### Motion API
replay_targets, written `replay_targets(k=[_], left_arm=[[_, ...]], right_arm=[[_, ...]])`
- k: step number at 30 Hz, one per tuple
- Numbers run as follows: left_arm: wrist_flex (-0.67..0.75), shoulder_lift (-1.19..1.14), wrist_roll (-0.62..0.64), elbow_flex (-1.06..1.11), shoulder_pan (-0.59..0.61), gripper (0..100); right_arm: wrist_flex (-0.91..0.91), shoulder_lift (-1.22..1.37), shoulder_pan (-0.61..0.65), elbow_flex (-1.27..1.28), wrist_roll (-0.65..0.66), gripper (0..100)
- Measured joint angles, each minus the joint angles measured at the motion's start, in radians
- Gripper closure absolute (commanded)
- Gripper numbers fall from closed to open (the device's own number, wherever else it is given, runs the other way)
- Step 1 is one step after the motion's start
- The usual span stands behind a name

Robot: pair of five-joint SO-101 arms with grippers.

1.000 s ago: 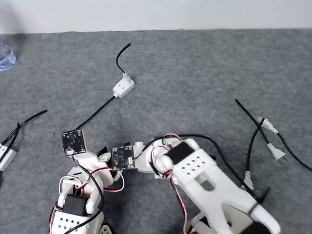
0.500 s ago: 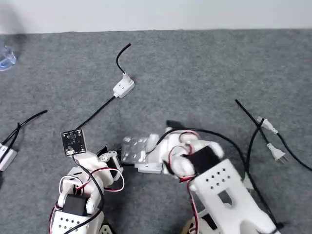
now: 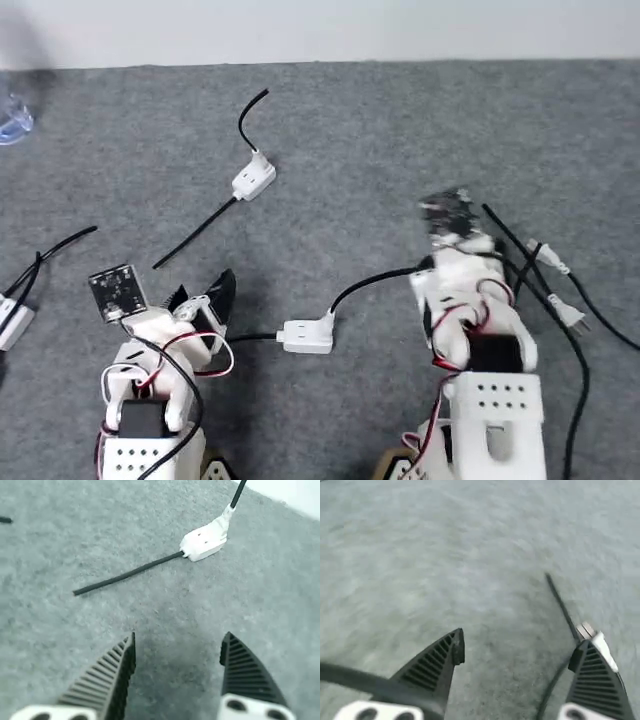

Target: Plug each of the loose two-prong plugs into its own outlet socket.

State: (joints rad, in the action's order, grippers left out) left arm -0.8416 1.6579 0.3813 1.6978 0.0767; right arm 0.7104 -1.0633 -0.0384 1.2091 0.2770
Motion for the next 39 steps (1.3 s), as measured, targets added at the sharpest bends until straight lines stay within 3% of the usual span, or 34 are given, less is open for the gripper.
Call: replay_targets(k=[3, 8, 13, 18, 26, 33, 39], left_arm=[[-0.075, 0.0, -0.226, -0.012, -0.008, 73], [-0.153, 0.0, -0.545, -0.025, -0.206, 73], [-0.167, -0.017, -0.717, -0.069, -0.391, 73], [-0.186, -0.14, -0.878, -0.157, -0.43, 74], [-0.144, -0.597, -1.007, -0.437, -0.45, 74], [-0.124, -1.201, -1.105, -0.701, -0.585, 74], [-0.083, -1.528, -1.158, -0.878, -0.634, 74]], right_arm=[[-0.114, -0.02, -0.084, 0.068, -0.04, 67.0], [-0.252, -0.025, -0.12, 0.144, -0.052, 67.0], [-0.338, -0.026, -0.132, 0.189, -0.052, 67.0], [-0.361, -0.028, -0.133, 0.199, -0.052, 67.0], [-0.362, -0.028, -0.133, 0.207, -0.052, 67.0], [-0.362, -0.028, -0.132, 0.207, -0.052, 67.0], [-0.402, -0.028, -0.132, 0.239, -0.052, 67.0]])
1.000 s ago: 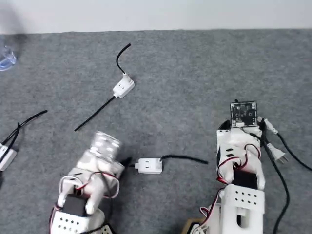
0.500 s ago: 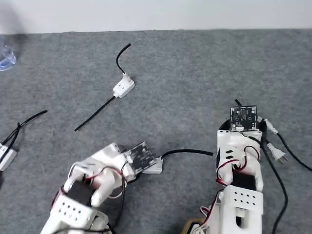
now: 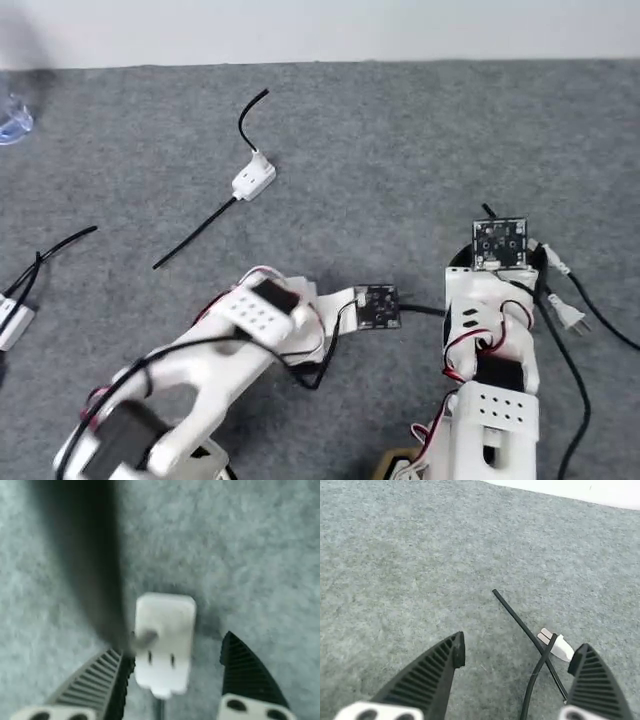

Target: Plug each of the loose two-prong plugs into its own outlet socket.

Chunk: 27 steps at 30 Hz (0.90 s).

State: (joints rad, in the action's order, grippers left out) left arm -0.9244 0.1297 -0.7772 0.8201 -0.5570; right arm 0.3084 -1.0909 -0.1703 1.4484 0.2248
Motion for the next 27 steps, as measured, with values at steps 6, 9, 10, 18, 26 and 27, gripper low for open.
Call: replay_targets(k=[6, 9, 10, 18, 26, 27], left_arm=[[-0.017, -0.163, -0.009, -0.132, 0.006, 74], [-0.061, -0.199, -0.006, -0.176, 0.006, 79], [-0.071, -0.206, -0.005, -0.183, 0.006, 83], [-0.097, -0.213, -0.006, -0.186, 0.002, 99], [-0.121, -0.178, -0.009, -0.275, 0.114, 99], [-0.135, -0.147, -0.009, -0.308, 0.155, 99]], right_arm=[[-0.055, 0.0, -0.003, 0.026, 0.037, 67.0], [-0.058, 0.0, -0.003, 0.026, 0.04, 67.1], [-0.058, 0.0, -0.003, 0.026, 0.04, 67.1], [-0.058, 0.0, -0.005, 0.026, 0.04, 67.1], [-0.109, 0.0, 0.011, 0.071, 0.046, 67.1], [-0.114, 0.0, 0.012, 0.071, 0.046, 67.1]])
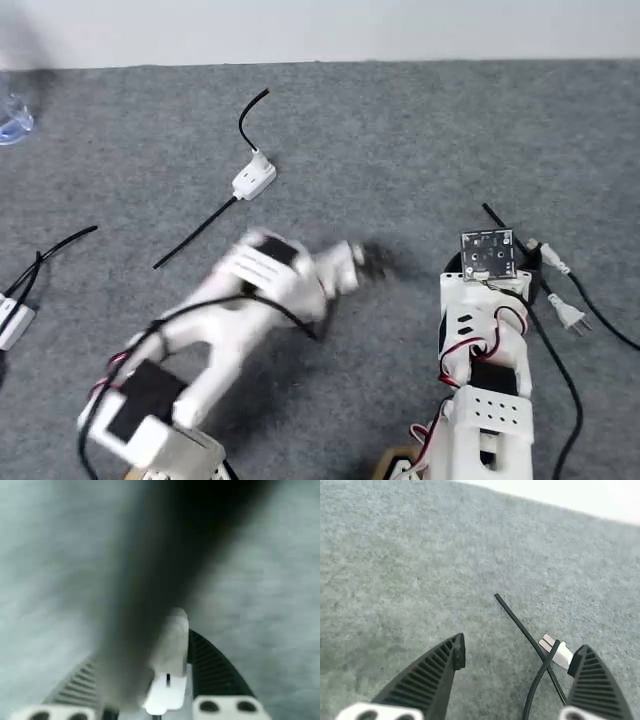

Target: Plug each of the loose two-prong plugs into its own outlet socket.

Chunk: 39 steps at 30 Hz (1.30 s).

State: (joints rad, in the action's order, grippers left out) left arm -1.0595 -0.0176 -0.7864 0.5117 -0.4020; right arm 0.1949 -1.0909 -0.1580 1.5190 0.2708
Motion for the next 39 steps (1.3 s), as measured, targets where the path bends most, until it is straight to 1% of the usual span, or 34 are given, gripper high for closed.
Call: replay_targets(k=[4, 7, 11, 14, 17, 19, 22, 27, 30, 31, 33, 35, 36, 39], left_arm=[[-0.08, 0.109, 0.0, -0.143, 0.17, 99], [-0.137, 0.132, -0.006, -0.249, 0.288, 99], [-0.187, 0.115, -0.083, -0.347, 0.41, 99], [-0.18, 0.043, -0.107, -0.396, 0.486, 99], [-0.121, -0.064, -0.112, -0.456, 0.546, 99], [-0.086, -0.153, -0.112, -0.505, 0.555, 99], [-0.064, -0.304, -0.114, -0.608, 0.535, 99], [-0.054, -0.563, 0.014, -0.856, 0.493, 98], [-0.054, -0.712, 0.052, -1.014, 0.482, 98], [-0.058, -0.756, 0.057, -1.063, 0.48, 95], [-0.089, -0.835, 0.063, -1.154, 0.48, 86], [-0.153, -0.89, 0.069, -1.247, 0.48, 78], [-0.19, -0.91, 0.071, -1.297, 0.48, 76], [-0.305, -0.954, 0.077, -1.452, 0.48, 76]], right_arm=[[-0.006, 0.0, 0.002, 0.0, 0.0, 67.1], [-0.006, 0.0, 0.002, 0.0, 0.003, 67.1], [-0.006, 0.0, 0.002, 0.0, 0.003, 67.1], [-0.006, 0.0, 0.005, 0.0, 0.003, 67.1], [-0.006, 0.0, 0.011, 0.0, 0.003, 67.1], [-0.006, 0.0, 0.023, 0.003, 0.012, 67.1], [-0.006, 0.0, 0.044, 0.006, 0.057, 67.1], [-0.006, 0.0, 0.061, 0.026, 0.086, 67.1], [-0.009, 0.0, 0.061, 0.026, 0.086, 67.1], [-0.009, 0.0, 0.063, 0.026, 0.086, 67.1], [-0.009, 0.0, 0.063, 0.026, 0.086, 67.1], [-0.009, 0.0, 0.063, 0.026, 0.086, 67.1], [-0.009, 0.0, 0.063, 0.026, 0.086, 67.1], [-0.009, 0.0, 0.063, 0.026, 0.086, 67.1]])
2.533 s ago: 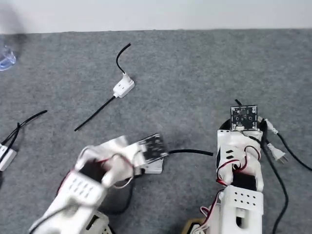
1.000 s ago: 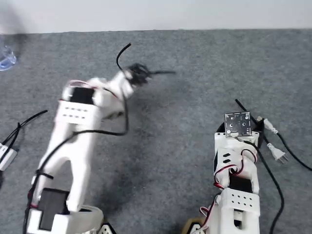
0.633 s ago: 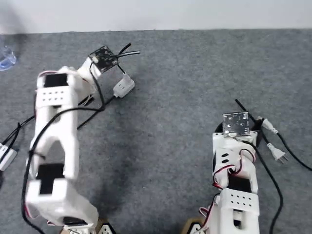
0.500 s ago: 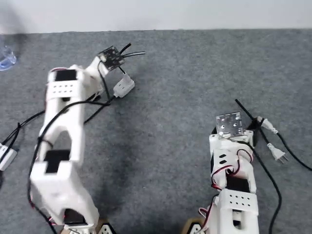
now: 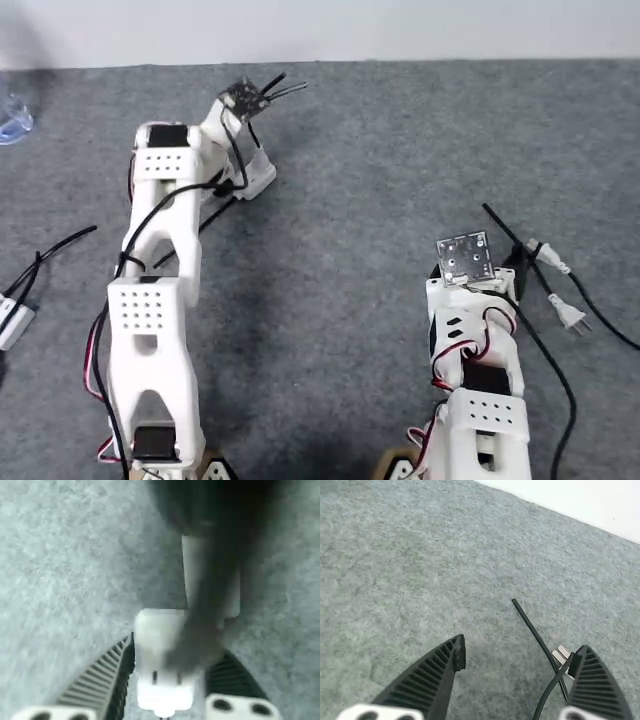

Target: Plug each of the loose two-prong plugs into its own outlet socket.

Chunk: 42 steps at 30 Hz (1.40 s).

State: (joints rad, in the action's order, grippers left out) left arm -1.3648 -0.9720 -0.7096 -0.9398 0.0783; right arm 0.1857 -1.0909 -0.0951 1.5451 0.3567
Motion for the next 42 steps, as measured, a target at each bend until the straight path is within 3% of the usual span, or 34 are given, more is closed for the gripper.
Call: replay_targets(k=[12, 20, 27, 36, 39, 42], left_arm=[[-0.354, -0.077, 0.006, -0.499, 0.035, 76], [-0.364, -0.043, -0.029, -0.554, 0.344, 77], [-0.364, 0.155, -0.255, -0.249, 0.658, 80], [-0.364, 0.629, -0.69, 0.453, 0.881, 80], [-0.331, 0.781, -0.732, 0.681, 0.931, 80], [-0.19, 0.905, -0.738, 0.879, 0.993, 80]], right_arm=[[0.0, 0.0, 0.025, 0.006, 0.029, 67.1], [0.0, 0.0, 0.041, 0.014, 0.057, 67.1], [0.0, 0.0, 0.041, 0.014, 0.057, 67.1], [0.0, 0.0, 0.061, 0.014, 0.06, 67.1], [0.0, 0.0, 0.057, 0.014, 0.061, 67.1], [0.0, 0.0, 0.061, 0.014, 0.061, 67.1]])
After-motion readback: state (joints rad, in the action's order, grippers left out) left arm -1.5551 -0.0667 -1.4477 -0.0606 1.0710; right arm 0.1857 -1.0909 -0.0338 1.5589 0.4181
